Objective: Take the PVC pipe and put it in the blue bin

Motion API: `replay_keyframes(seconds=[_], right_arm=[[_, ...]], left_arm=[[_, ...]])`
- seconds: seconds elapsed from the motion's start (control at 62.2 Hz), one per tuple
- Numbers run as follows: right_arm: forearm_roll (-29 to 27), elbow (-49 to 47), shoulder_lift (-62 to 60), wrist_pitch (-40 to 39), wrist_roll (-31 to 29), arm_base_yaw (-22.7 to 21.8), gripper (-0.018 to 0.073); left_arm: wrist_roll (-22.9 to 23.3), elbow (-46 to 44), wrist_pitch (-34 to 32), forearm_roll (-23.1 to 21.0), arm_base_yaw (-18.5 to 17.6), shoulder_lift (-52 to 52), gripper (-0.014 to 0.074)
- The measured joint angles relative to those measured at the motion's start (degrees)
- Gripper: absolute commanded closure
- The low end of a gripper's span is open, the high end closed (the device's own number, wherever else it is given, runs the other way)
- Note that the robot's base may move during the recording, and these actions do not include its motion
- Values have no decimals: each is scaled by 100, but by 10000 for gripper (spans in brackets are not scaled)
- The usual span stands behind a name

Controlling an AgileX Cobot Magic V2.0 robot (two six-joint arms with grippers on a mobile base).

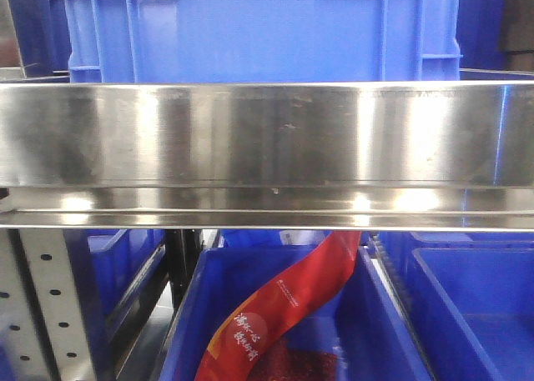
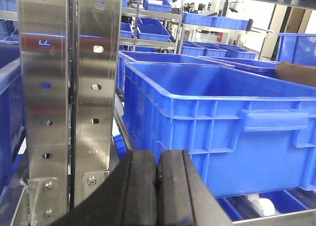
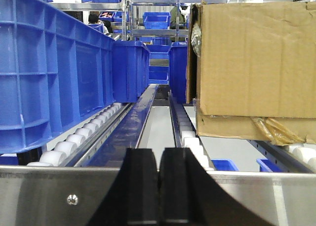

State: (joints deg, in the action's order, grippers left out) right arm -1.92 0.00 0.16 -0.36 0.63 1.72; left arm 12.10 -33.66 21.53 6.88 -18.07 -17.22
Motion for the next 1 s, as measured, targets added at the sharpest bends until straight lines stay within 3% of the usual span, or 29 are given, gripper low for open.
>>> replay_keyframes(seconds=[0.257,0.418,0.611,0.692,0.836,0.997], right_arm=[[-1,0,0,0,0,0,728],[-1,0,0,0,0,0,728],[-1,0,0,0,0,0,728],[-1,0,0,0,0,0,728],[-1,0,0,-17,0,0,728],[-1,5,0,-26,0,0,728]], left_arm=[[0,0,0,11,0,0,707],[0,163,-74,554,0,205,707],[0,1149,-538,736,143,961,707],[0,1758,-941,656,378,1343,707],[-75,2742,-1498,11,1135,1683,707],[-296,3336,-2224,-299,1826,1682,707]])
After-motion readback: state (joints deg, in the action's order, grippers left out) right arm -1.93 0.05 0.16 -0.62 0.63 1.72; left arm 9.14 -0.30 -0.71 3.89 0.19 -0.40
